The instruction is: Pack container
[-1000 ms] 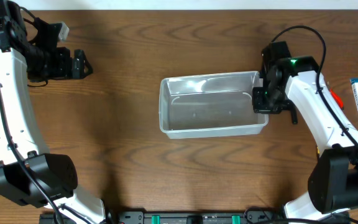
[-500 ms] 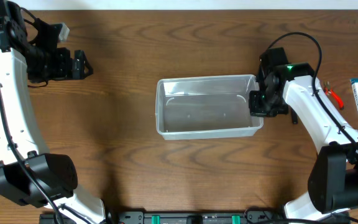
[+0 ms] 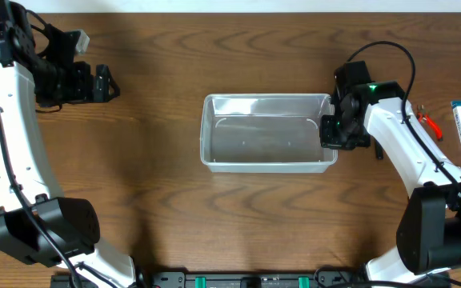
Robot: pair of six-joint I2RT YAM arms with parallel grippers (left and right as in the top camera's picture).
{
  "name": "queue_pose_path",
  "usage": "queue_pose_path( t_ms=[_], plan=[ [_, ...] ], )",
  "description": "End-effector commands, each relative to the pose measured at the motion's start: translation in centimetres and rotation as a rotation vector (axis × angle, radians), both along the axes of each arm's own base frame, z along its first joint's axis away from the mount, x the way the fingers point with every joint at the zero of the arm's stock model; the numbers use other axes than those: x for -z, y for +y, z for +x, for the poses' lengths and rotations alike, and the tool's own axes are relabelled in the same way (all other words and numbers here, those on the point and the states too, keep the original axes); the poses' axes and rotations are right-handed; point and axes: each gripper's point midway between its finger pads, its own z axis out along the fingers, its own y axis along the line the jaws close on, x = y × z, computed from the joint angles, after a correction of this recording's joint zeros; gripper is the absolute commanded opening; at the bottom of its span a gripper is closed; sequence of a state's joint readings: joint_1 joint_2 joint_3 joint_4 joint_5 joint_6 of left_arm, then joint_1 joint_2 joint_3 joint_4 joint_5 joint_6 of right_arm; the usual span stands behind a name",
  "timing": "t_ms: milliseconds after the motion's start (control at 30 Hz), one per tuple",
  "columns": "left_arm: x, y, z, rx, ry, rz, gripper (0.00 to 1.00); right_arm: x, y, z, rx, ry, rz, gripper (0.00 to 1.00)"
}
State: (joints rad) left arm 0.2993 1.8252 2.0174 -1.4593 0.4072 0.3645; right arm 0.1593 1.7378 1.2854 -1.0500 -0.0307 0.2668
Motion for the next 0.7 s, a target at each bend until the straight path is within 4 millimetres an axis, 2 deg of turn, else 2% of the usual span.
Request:
queue_pose_path(
  t_ms=[0, 667],
  plan=[
    [0.08, 0.17, -0.27, 0.006, 0.006, 0.009, 0.98, -0.58, 0.03, 0.00, 0.037, -0.019, 0.009, 0.04],
    [0.07, 0.17, -0.26, 0.006, 0.005, 0.009, 0.98, -0.60, 0.08, 0.27, -0.013, -0.032, 0.007, 0.11]
  ],
)
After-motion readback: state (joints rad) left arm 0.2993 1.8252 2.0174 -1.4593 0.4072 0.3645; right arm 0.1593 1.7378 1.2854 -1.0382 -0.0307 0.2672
